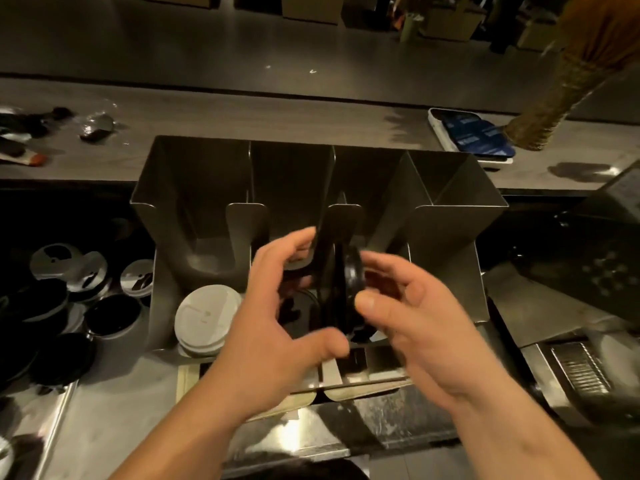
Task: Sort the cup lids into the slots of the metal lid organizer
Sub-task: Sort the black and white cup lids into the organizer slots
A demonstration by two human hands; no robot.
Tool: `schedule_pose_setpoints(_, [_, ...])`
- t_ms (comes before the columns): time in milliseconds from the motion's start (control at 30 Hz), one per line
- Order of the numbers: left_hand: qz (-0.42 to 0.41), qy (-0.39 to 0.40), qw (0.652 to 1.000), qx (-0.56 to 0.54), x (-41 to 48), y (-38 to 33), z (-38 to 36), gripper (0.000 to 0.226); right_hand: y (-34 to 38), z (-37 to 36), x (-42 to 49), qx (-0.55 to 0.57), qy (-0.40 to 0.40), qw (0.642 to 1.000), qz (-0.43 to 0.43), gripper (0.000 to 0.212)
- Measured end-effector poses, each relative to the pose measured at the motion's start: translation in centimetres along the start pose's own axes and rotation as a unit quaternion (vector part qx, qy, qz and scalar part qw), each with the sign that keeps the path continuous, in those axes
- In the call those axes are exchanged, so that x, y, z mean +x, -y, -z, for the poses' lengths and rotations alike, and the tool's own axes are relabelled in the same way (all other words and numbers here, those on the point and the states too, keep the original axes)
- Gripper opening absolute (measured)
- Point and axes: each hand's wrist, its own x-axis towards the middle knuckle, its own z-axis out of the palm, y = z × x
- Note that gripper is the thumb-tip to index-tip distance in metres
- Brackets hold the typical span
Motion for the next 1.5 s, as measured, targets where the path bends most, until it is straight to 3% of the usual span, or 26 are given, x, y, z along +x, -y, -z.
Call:
schedule_pose_setpoints(133, [0.043, -0.107, 0.992, 0.056, 1.2, 0.2, 0.3, 0.028, 1.7, 3.2, 0.6, -0.181, -0.133, 0.971, 0.077, 0.063])
schedule_pose_setpoints(233, [0.059, -0.137, 0.985, 0.083, 1.5, -0.1, 0.2, 0.018, 1.6, 3.9, 1.2, -0.34, -0.13, 0.929, 0.07, 0.071])
schedule_pose_setpoints(333, [0.062, -0.146, 0.983, 0.096, 1.3, -0.1, 0.0, 0.016, 0.6, 3.0, 2.2, -0.573, -0.075, 0.812, 0.08, 0.074])
schedule_pose_setpoints(500, [0.07, -0.125, 0.984, 0.101, 1.2, 0.0, 0.2, 0.019, -1.9, 1.3, 3.8, -0.778, -0.004, 0.625, 0.065, 0.053])
schedule_pose_setpoints(633, [0.078, -0.108, 0.986, 0.096, 1.3, 0.1, 0.6, 0.02, -3.1, 0.9, 5.1, -0.825, 0.046, 0.558, 0.069, 0.042])
schedule_pose_setpoints(667, [0.079, -0.109, 0.986, 0.095, 1.3, 0.2, 0.7, 0.02, -3.4, 0.9, 5.5, -0.826, 0.068, 0.554, 0.07, 0.044])
schedule_pose_setpoints(800, [0.071, -0.102, 0.988, 0.091, 1.3, 0.1, 0.9, 0.022, -3.5, 1.1, 6.3, -0.769, 0.091, 0.633, 0.021, 0.062])
schedule_pose_setpoints(900, [0.066, -0.106, 0.99, 0.072, 1.2, 0.1, 1.2, 0.024, -3.7, 1.3, 6.2, -0.748, 0.087, 0.658, 0.002, 0.069])
schedule_pose_setpoints(1100, [0.065, -0.116, 0.991, 0.031, -0.5, 0.2, 2.1, 0.025, -3.9, 0.8, 5.9, -0.743, 0.073, 0.665, -0.042, 0.08])
schedule_pose_setpoints(1233, [0.046, -0.133, 0.99, 0.032, -2.0, -0.1, 3.7, 0.016, -2.2, 0.3, 5.9, -0.724, 0.067, 0.682, -0.071, 0.069])
schedule_pose_setpoints(1400, [0.042, -0.195, 0.98, 0.01, -4.4, -0.7, 7.4, 0.011, 2.3, -2.4, 5.0, -0.714, -0.037, 0.699, -0.003, 0.043])
schedule_pose_setpoints(1500, [0.043, -0.235, 0.971, -0.003, -6.4, -0.6, 10.3, 0.007, 4.6, -6.2, 3.5, -0.649, -0.058, 0.73, 0.207, 0.025])
